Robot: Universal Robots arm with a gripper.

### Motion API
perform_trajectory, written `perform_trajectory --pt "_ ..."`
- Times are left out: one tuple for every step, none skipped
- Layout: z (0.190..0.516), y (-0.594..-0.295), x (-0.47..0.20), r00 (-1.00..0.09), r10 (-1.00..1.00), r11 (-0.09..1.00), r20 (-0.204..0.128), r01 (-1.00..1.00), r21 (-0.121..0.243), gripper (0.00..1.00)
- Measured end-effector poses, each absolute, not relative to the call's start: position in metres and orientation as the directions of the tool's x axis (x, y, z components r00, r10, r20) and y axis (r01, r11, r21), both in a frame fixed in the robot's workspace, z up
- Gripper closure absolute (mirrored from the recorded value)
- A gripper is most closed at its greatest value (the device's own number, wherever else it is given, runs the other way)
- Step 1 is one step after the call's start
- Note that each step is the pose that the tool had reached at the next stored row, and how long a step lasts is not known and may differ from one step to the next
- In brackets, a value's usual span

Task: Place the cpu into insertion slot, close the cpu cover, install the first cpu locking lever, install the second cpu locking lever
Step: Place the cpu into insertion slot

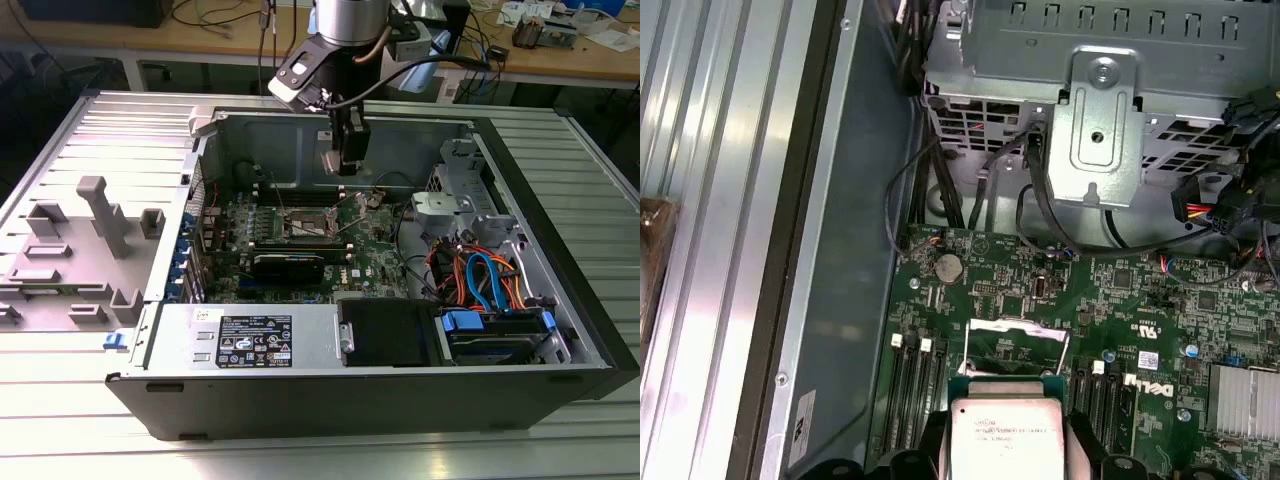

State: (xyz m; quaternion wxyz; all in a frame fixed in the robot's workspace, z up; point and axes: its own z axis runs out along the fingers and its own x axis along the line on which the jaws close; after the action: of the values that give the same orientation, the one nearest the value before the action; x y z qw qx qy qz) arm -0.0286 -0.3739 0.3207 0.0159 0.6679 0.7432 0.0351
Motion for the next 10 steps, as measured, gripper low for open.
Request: perform_trajectory --pt "0.3204 -0.3739 -0.0286 -0.096 0.995 0.094 0.023 0.993 0.073 0.45" --pt "0.3200 -0.3739 -0.0286 -0.085 0.996 0.083 0.023 0.994 0.073 0.45" --pt "0.3198 -0.3739 -0.0286 -0.075 0.997 0.073 0.023 0.995 0.073 0.45" --pt "0.3194 -0.3739 -0.0286 -0.063 0.998 0.061 0.023 0.995 0.073 0.45" --pt "0.3190 -0.3739 -0.0286 -0.048 0.999 0.046 0.023 0.996 0.073 0.45" --pt "0.3185 -0.3739 -0.0286 -0.034 0.999 0.032 0.023 0.997 0.073 0.45" --pt "0.3177 -0.3739 -0.0286 -0.011 1.000 0.010 0.023 0.997 0.073 0.45" --pt "0.3170 -0.3739 -0.0286 0.009 1.000 -0.010 0.023 0.997 0.073 0.45" --pt "0.3166 -0.3739 -0.0286 0.020 1.000 -0.021 0.023 0.997 0.073 0.45" --pt "0.3163 -0.3739 -0.0286 0.031 0.999 -0.032 0.023 0.997 0.073 0.45"
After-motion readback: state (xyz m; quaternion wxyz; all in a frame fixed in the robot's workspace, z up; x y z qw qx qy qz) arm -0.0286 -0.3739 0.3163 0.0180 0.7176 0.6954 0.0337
